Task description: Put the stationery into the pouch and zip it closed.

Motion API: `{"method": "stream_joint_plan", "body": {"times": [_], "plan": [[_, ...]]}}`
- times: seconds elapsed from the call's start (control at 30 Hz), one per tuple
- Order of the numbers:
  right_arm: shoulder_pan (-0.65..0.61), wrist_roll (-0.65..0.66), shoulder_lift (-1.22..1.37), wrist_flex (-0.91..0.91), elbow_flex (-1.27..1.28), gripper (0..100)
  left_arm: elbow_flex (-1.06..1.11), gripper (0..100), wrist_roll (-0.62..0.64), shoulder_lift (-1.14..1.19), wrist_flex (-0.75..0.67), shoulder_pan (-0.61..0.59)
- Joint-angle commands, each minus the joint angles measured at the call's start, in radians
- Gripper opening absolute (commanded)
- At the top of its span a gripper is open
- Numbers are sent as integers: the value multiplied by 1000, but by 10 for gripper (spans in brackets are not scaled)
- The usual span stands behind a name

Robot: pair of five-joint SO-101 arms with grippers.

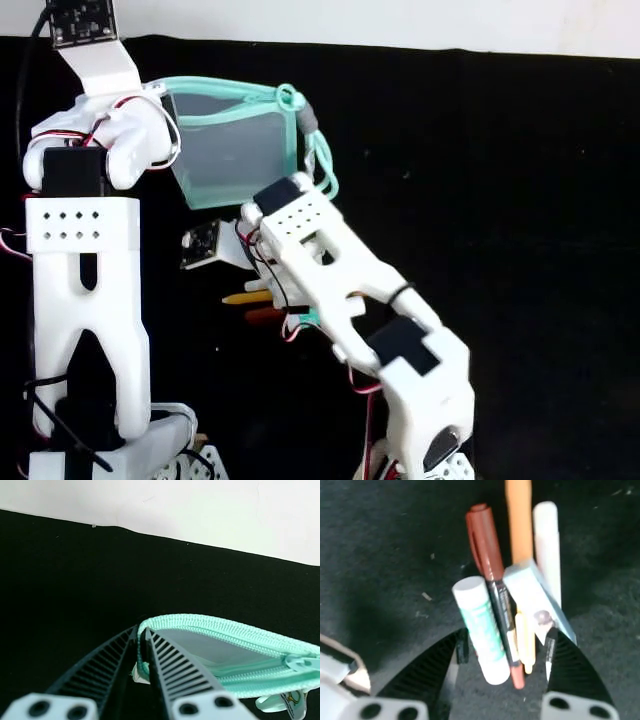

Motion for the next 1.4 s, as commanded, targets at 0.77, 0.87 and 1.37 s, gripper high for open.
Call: {"method": "stream_joint_plan", "body": {"times": [0.77, 0.87, 1.37], "plan": [[-7, -77, 254, -177, -163, 4, -5, 7, 5, 21, 6, -10], [-5, -81, 255, -176, -174, 7, -5, 7, 5, 21, 6, -10], [68, -219, 254, 87, -429, 7, -5, 7, 5, 21, 6, -10]]}}
